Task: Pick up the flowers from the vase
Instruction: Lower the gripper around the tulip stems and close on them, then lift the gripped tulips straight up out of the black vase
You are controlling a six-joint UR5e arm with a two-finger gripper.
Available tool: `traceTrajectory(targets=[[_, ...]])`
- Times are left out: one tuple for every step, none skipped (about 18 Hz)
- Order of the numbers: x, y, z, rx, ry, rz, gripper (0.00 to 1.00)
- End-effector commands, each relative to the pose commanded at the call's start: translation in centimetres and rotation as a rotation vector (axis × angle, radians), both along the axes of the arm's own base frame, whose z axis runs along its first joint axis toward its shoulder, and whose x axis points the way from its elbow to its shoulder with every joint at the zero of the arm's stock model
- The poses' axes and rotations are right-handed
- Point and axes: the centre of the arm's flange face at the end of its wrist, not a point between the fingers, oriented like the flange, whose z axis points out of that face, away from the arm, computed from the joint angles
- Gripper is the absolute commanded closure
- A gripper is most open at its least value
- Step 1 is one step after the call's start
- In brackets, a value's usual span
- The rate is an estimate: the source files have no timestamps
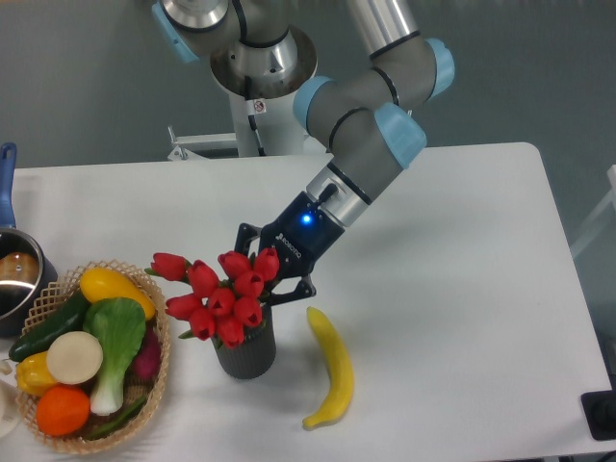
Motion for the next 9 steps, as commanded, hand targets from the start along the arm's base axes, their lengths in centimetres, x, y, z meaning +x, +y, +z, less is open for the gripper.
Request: traceTrajectory(targets=[[0.1,-0.1,1.0,0.005,0.004,0.006,1.0],[0.2,-0.1,1.4,0.009,0.009,0.007,1.0],[0.1,-0.1,2.0,0.018,0.018,0.006,1.0],[0.1,0.1,2.5,0.029,0.02,0.002,1.0],[0.1,0.1,2.9,0.035,0.024,0.002,1.0],[0.0,0.2,3.3,0.038,0.022,0.005,1.0],[-0.2,0.3,4.0,0.04,0.02,0.012,1.0],[-0.4,0.4,4.5,0.044,0.016,0.016,1.0],[-0.4,0.5,5.1,0.052,0.018,0.015,1.0]])
